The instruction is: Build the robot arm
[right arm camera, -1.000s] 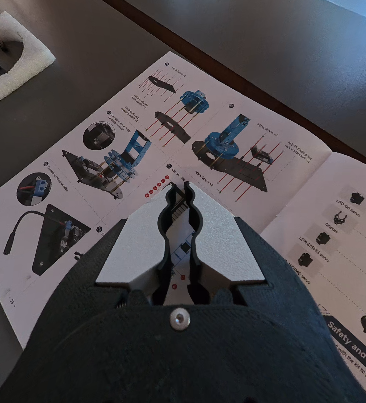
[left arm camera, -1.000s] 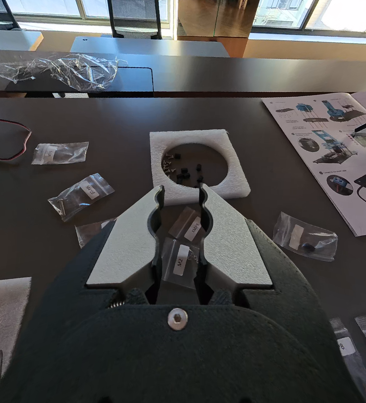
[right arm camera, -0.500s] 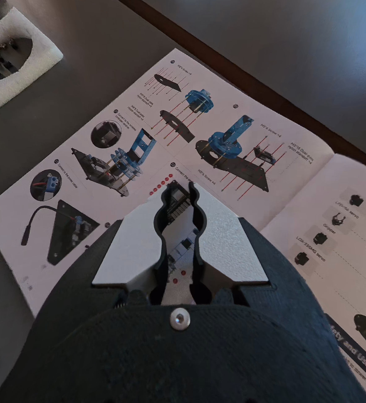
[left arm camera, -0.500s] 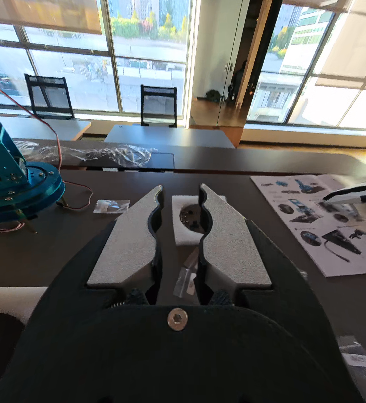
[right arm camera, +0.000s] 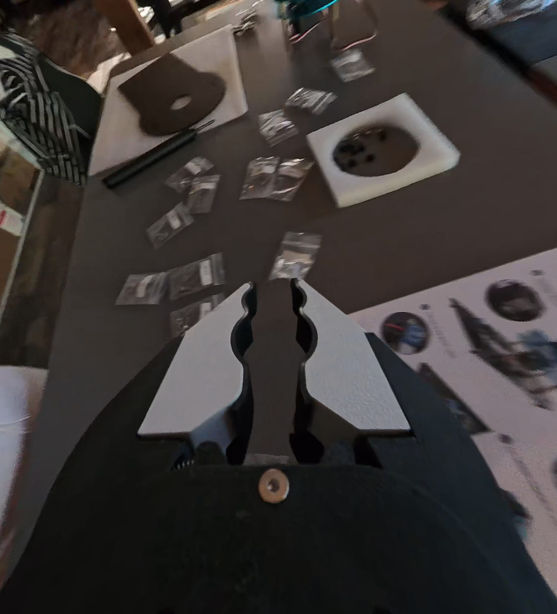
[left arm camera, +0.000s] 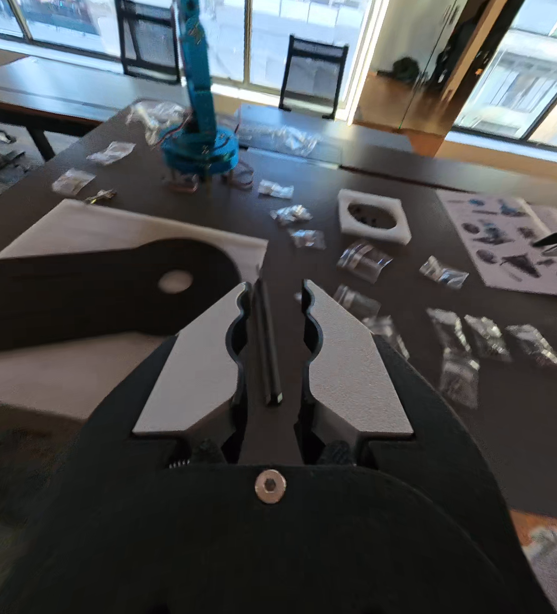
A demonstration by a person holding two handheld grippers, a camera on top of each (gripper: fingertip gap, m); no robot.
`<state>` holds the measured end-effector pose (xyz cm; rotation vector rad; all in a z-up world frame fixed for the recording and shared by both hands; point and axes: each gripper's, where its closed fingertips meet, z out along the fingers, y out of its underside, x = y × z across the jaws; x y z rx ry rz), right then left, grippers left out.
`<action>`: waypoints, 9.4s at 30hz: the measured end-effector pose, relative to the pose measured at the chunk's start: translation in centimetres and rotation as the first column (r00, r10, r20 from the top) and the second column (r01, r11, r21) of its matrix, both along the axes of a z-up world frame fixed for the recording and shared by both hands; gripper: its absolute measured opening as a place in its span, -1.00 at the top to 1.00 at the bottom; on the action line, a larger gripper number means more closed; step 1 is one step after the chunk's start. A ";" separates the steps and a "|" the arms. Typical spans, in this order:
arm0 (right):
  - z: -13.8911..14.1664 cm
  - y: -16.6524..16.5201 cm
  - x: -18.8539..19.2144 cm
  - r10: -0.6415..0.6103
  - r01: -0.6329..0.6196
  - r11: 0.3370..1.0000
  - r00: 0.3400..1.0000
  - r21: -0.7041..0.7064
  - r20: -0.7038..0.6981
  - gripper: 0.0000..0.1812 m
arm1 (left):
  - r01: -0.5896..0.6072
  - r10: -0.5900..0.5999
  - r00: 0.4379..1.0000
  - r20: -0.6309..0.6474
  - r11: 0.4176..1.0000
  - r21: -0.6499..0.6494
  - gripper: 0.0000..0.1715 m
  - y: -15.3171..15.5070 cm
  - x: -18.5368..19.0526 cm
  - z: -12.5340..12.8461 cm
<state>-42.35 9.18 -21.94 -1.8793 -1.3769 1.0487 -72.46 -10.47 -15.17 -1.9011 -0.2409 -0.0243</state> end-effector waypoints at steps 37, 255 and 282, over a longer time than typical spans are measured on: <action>-7.3 -11.7 -56.6 0.718 -0.630 0.694 0.575 -0.348 0.392 0.56 | 0.380 -0.429 0.899 -0.090 0.866 -0.325 -0.01 -1.6 -27.3 -14.7; 1.1 -0.5 9.3 -0.545 0.604 0.787 0.777 0.126 -0.314 0.67 | 0.499 -0.486 0.843 0.231 0.866 0.003 0.99 8.4 -19.2 3.6; -1.3 8.1 14.3 -0.220 0.221 0.974 0.975 -0.055 0.015 0.46 | 0.465 -0.438 0.849 0.295 0.885 -0.023 0.99 9.5 -20.7 2.2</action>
